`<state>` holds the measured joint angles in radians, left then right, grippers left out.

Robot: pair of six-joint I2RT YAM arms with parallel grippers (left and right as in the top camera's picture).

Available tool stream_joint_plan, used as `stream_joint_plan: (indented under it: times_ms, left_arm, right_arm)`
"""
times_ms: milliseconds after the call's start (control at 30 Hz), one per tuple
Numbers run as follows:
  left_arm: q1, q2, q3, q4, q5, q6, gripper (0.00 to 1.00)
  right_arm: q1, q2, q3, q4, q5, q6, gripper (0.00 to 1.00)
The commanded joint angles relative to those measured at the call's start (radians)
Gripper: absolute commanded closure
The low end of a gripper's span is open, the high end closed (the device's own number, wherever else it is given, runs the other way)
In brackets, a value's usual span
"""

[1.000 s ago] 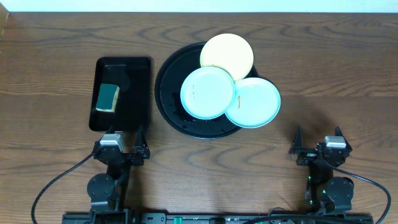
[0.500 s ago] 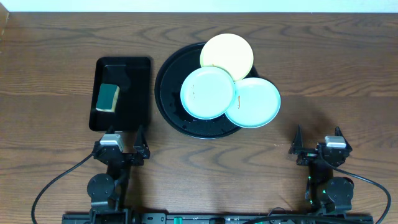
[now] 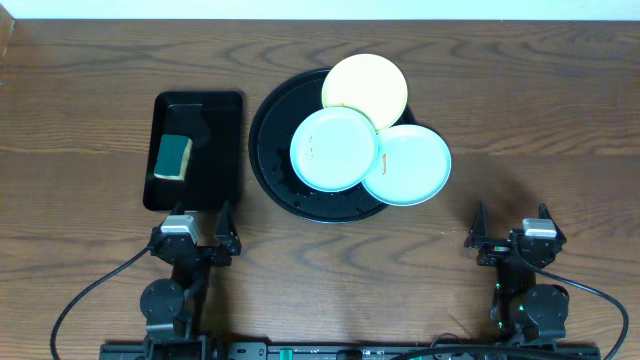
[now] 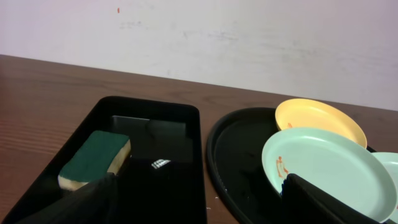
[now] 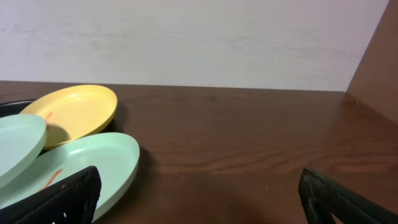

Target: Clean dirty plates on tray and stack at the side

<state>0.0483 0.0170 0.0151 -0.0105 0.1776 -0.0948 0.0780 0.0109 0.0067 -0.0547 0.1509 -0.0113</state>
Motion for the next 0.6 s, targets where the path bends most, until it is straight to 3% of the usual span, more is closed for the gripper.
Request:
stream_joint_plan:
  times_ms: [0,267,400,567]
  left_arm:
    - [-0.006,0.001,-0.011,-0.041,0.035,0.019,0.16]
    - [-0.006,0.001,-0.011,-0.008,0.009,0.013,0.16]
    - [-0.006,0.001,0.036,0.053,0.082,0.010,0.16]
    - [-0.006,0.058,0.269,-0.151,0.084,-0.014,0.16]
  right_arm:
    - [0.004,-0.004,-0.002,-0.002,0.005,0.007,0.01]
    - [0.004,-0.004,-0.002,-0.002,0.005,0.007,0.01]
    - [0.004,-0.004,-0.002,-0.002,0.005,0.007,0.01]
    - [0.004,-0.004,-0.002,-0.002,0.006,0.007,0.01]
